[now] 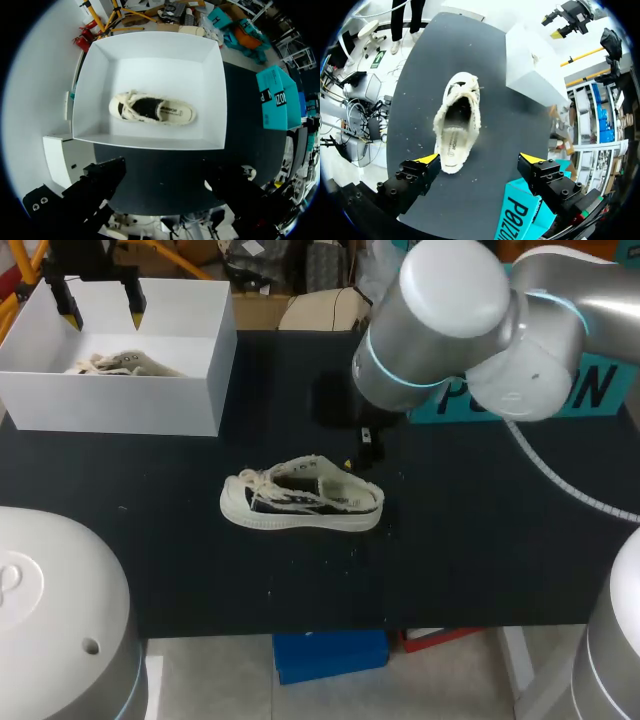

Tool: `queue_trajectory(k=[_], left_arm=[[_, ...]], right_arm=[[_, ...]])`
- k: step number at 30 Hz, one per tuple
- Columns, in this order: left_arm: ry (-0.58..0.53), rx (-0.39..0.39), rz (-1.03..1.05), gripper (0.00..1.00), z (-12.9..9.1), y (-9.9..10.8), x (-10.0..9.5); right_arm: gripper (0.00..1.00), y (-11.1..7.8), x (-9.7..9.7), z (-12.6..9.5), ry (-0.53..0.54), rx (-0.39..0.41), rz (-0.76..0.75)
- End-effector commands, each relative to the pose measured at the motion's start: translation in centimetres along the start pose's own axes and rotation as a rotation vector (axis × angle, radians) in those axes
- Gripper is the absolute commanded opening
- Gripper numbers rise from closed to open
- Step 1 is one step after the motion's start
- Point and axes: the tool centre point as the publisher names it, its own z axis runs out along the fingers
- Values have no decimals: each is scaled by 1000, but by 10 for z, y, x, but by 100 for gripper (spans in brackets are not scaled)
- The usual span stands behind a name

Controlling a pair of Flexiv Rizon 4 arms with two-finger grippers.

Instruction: Take the shoe out of the shoebox, open the shoe tongue, remove and reinsert the insole, then place the shoe into the shoebox

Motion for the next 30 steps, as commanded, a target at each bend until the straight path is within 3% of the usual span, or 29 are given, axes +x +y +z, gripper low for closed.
queue_trajectory(k=[1, 6, 30], left_arm=[[-2, -1, -1, 100, 0, 0, 0], [-2, -1, -1, 100, 0, 0, 0], [-2, -1, -1, 100, 0, 0, 0]], right_arm=[[100, -46, 0, -19, 38, -257, -26], [100, -75, 3, -23, 43, -399, -98], [100, -75, 3, -23, 43, -399, -98]])
